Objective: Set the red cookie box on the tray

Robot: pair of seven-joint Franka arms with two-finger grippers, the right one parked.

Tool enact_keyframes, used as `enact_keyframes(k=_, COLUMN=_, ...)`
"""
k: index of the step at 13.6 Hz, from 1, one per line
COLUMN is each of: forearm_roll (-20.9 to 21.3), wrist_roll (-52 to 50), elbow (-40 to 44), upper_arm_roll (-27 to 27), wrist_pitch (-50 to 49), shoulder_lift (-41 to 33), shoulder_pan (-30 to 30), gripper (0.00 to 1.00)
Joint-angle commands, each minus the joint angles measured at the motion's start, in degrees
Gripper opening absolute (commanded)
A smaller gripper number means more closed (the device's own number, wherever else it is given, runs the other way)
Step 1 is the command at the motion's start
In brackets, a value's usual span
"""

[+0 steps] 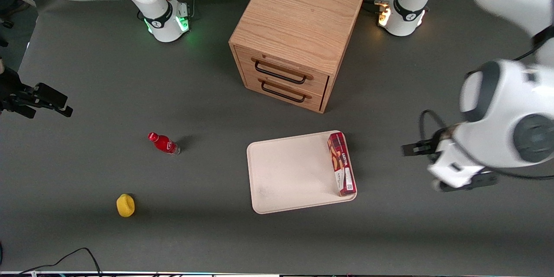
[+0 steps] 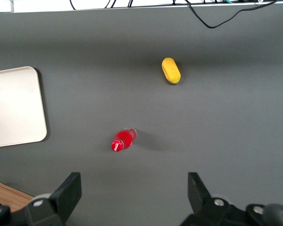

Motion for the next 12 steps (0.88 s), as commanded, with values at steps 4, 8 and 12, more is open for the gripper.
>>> enact_keyframes(k=4, forearm_roll=1.44, wrist_roll=11.56, elbow=-30.62, upper_arm_roll=-0.13, wrist_pitch=15.54, shoulder_lift=-23.07, shoulder_pan=7.21, gripper=1.00)
enact_keyframes(k=8, forearm_roll=1.53, wrist_roll=12.73, elbow=-31.54, upper_arm_roll=-0.05, wrist_pitch=13.10, shoulder_lift=-30.21, shoulder_pan=8.62, gripper=1.00)
enact_keyframes(k=12, forearm_roll=1.44, wrist_roll=12.56, elbow=-38.00, upper_arm_roll=-0.05, wrist_pitch=15.53, shoulder_lift=-34.43, shoulder_pan=8.63, gripper=1.00)
